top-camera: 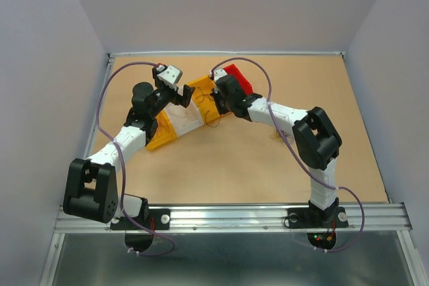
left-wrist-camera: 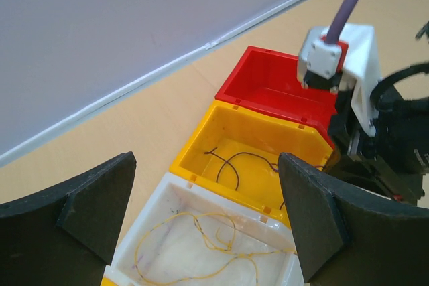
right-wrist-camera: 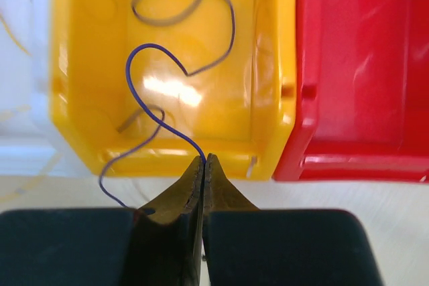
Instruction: Untangle the cables
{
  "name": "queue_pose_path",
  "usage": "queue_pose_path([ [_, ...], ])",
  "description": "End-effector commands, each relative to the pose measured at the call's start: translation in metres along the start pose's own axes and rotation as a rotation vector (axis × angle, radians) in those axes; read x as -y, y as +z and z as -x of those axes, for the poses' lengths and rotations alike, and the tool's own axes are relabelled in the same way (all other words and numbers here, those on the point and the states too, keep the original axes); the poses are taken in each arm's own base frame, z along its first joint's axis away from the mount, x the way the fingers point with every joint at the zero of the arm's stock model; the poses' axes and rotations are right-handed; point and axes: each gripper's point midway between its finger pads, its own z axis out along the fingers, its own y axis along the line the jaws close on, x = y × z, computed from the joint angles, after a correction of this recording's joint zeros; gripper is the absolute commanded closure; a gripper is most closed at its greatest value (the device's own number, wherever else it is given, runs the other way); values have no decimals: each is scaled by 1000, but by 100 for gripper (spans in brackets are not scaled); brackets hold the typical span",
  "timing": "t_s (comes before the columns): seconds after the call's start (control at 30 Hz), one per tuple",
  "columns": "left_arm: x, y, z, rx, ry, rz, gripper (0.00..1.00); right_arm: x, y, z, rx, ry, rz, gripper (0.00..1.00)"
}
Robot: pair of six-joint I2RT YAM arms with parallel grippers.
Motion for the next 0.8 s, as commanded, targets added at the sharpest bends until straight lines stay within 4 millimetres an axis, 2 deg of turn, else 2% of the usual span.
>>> queue_pose_path([
  [0.0, -5, 1, 18, 62, 35, 11, 1, 0, -11, 72, 166, 49, 0, 99],
  [0.2, -5, 2, 15, 57, 35, 7, 1, 4, -4, 91, 200, 55, -36, 99],
  [0.4, -4, 2, 16, 58, 35, 5, 1, 7, 19, 101, 216, 17, -73, 99],
  [0.43, -4, 1, 16, 58, 34, 7, 1, 7, 20, 109, 230, 2, -74, 99],
  [0.47, -4, 1, 16, 58, 35, 7, 1, 7, 30, 103, 220, -9, -77, 99],
  [0.53, -4, 1, 17, 60, 36, 6, 1, 6, 35, 110, 253, -9, -75, 99],
  [0.63, -4, 1, 17, 59, 38, 7, 1, 0, 35, 114, 285, -59, -41, 99],
  [0.77, -5, 2, 15, 57, 36, 7, 1, -12, 30, 130, 389, -91, 32, 99],
])
